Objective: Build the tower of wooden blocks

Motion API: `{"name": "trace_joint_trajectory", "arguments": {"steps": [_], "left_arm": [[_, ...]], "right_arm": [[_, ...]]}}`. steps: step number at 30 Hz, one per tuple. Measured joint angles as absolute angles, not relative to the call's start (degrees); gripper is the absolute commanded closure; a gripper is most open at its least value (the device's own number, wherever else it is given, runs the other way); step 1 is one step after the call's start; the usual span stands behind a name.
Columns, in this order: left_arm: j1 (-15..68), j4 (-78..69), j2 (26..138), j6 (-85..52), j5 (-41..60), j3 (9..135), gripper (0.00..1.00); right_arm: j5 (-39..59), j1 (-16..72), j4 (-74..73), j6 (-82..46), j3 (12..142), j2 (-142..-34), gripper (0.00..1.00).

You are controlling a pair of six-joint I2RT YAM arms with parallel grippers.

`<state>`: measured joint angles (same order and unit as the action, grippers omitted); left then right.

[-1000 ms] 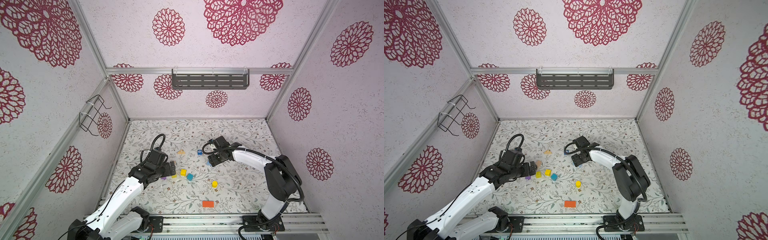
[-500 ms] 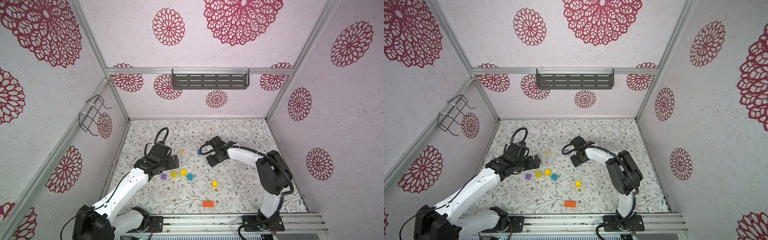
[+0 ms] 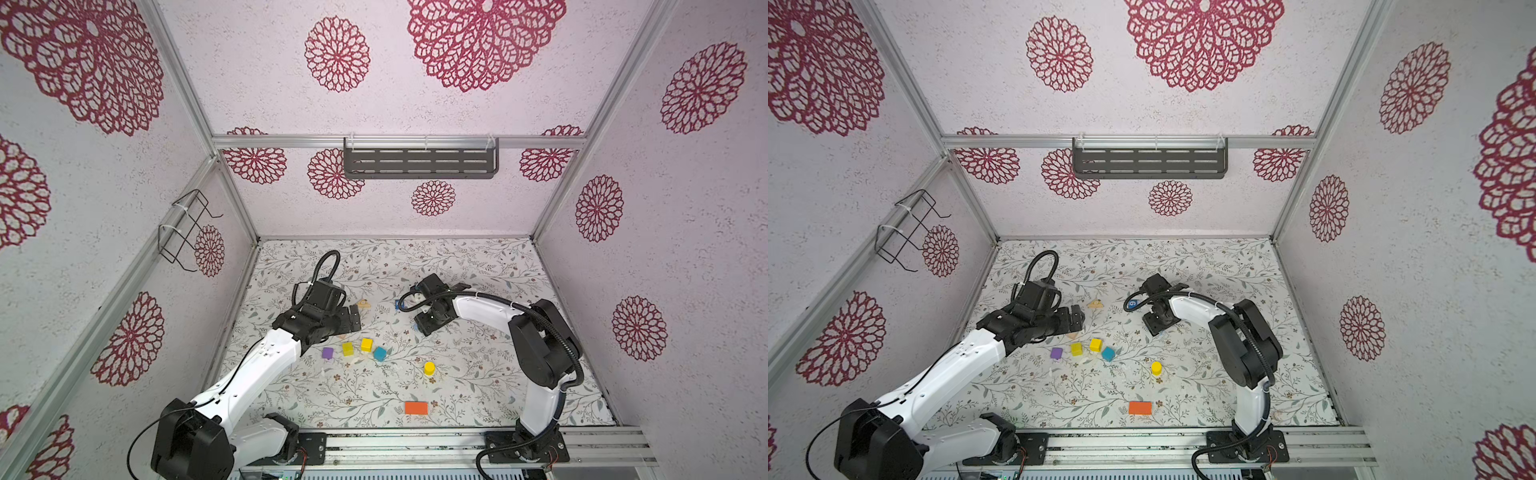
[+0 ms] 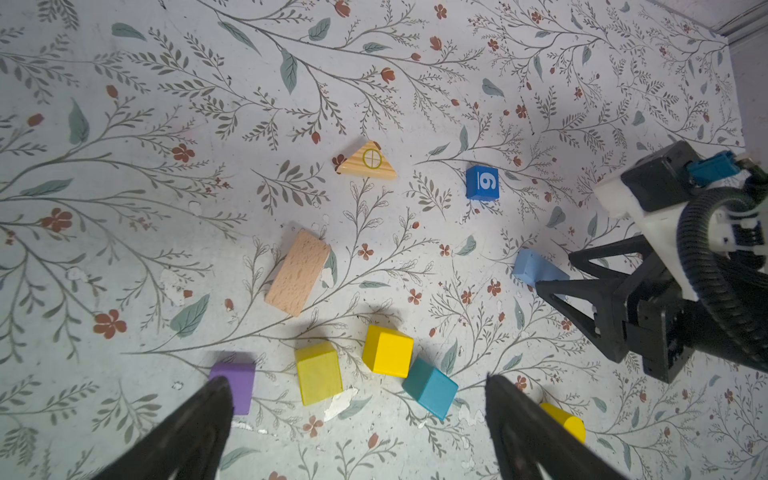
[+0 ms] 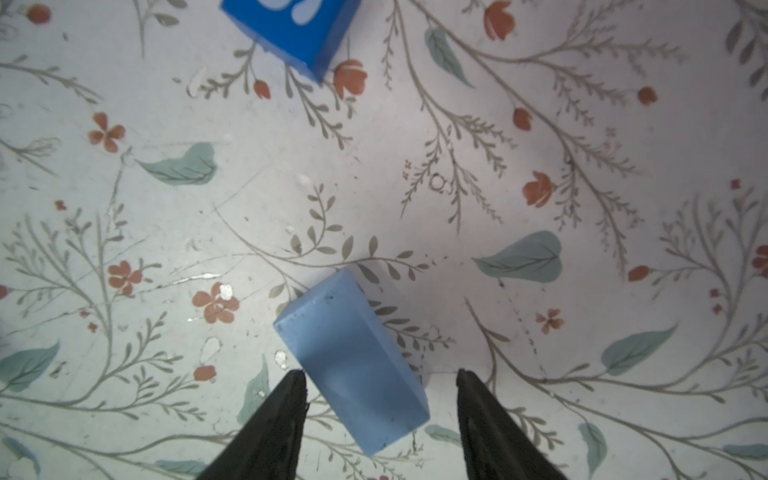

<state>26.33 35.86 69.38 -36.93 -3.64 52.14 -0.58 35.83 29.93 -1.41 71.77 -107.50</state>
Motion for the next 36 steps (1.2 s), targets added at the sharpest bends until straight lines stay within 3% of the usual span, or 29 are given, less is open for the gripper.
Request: {"name": "trace_joint_trajectory", "arguments": {"steps": [8,17,31,36], "left_arm": [[26.33,35.88,69.01,-36.91,-3.79,52.16,0.03],[26.33,36.29,69.38,-36.47,-4.19,53.58,0.03],[26.37,36.91,69.63,-36.01,-5.06,54.33,0.03],[26.37,37.65,69.63,-36.01,-5.30,54.39,0.03]], "right_arm": [[0.51,35.94,29.87,-1.45,71.77,-107.55,0.40],[1.89,36.01,29.82,-1.48,71.94,-109.45,0.50],[1.80,36.05,29.80,-2.61,72.66,-110.08,0.76],[1.74,36.05,29.78,-3.03,72.66,-110.08,0.82]]}}
